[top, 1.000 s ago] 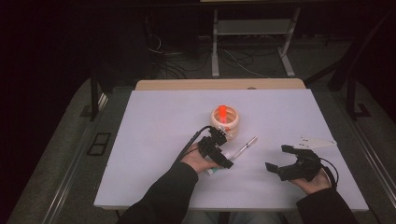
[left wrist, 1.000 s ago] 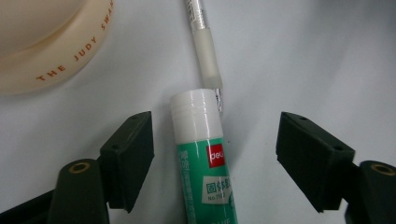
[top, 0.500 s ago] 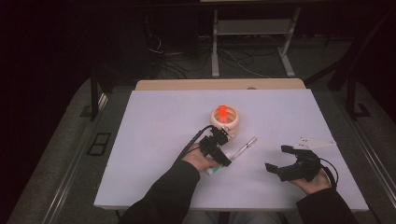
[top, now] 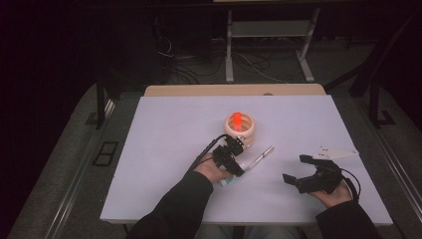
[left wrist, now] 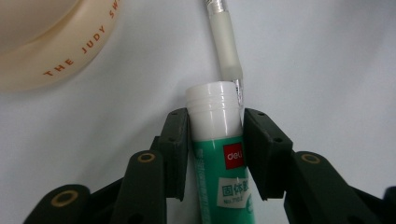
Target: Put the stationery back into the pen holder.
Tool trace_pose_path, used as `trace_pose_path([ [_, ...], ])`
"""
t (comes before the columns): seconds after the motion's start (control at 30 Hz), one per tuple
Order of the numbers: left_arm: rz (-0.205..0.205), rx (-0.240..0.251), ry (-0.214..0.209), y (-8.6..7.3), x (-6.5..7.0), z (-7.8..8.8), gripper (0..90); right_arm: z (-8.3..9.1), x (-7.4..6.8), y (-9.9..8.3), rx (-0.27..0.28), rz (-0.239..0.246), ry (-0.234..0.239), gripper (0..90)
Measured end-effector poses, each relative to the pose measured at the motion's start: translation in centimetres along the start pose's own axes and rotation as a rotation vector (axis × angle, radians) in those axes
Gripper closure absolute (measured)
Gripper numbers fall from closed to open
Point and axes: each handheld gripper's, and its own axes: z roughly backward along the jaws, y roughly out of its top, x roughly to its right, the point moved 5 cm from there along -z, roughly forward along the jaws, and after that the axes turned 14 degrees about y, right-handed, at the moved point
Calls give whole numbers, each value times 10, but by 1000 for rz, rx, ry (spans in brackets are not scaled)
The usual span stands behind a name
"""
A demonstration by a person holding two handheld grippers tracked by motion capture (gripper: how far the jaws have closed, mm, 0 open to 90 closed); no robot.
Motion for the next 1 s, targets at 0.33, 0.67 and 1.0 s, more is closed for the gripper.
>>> trace_pose_path([
  [0.33,-48,-6,26,-1,1,1,643,0,0,0,2,0,-2,2],
  [0.67,-55,29,3,0,2,8,643,1,0,0,5,-3,0,2],
  [1.0,-19,123,-24,6,-4,27,643,1,0,0,6,-4,0,2],
])
